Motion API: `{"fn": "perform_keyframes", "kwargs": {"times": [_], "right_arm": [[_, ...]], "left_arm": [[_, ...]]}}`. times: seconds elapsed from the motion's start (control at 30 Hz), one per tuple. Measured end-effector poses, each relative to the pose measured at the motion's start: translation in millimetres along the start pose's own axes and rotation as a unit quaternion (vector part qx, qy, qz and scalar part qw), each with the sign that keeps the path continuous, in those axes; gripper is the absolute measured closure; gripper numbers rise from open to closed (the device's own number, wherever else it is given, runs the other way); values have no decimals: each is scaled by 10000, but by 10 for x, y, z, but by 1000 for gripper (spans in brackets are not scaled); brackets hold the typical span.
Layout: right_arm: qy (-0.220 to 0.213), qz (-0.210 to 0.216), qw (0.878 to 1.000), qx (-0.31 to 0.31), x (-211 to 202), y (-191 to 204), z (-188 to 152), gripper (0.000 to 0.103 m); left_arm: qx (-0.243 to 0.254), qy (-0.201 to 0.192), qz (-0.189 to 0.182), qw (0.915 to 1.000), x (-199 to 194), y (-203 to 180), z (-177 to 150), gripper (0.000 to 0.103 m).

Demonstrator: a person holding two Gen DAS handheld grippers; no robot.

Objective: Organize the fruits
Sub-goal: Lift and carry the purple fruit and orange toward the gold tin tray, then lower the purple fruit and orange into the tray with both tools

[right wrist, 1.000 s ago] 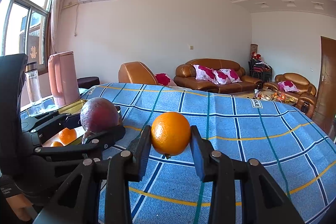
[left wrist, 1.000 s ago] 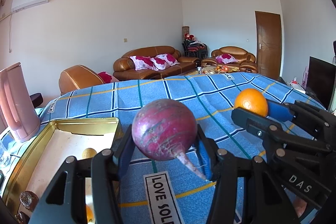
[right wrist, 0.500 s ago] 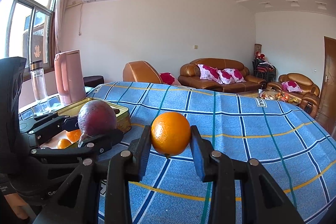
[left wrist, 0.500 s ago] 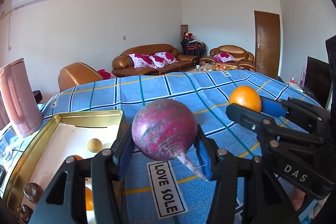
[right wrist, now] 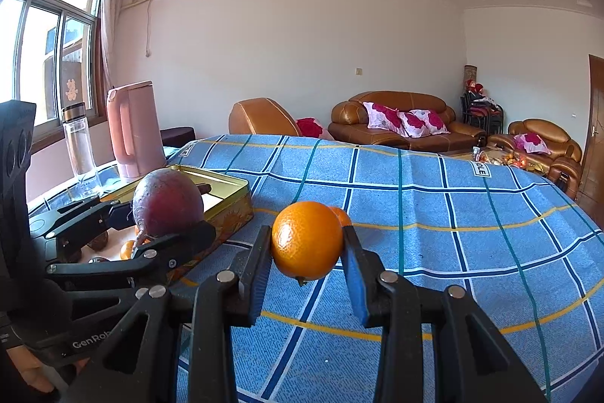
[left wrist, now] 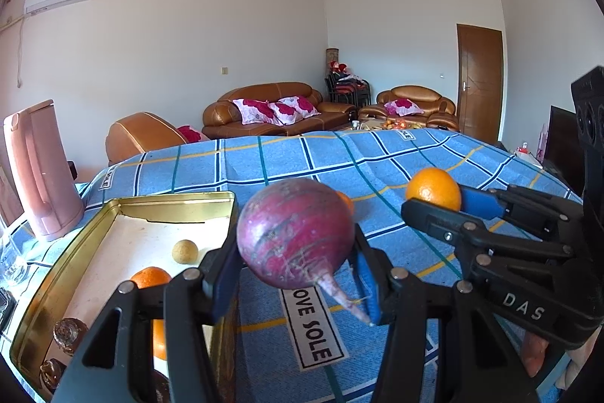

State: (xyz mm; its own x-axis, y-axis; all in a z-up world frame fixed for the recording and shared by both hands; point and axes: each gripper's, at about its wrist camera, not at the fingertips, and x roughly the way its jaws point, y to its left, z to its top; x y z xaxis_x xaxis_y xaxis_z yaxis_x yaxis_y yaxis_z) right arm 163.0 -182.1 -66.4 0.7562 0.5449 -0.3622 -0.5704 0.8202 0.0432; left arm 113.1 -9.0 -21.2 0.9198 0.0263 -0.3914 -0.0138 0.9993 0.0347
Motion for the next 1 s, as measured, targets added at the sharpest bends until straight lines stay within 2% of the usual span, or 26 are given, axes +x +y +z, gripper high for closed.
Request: {"fn": "perform_keyframes", "kwargs": {"times": [1.0], "right_arm": [[187, 561, 9976, -370, 155, 666, 4, 65]], "left_arm": [[-507, 26, 317, 9982, -286, 753, -174, 48]]}}
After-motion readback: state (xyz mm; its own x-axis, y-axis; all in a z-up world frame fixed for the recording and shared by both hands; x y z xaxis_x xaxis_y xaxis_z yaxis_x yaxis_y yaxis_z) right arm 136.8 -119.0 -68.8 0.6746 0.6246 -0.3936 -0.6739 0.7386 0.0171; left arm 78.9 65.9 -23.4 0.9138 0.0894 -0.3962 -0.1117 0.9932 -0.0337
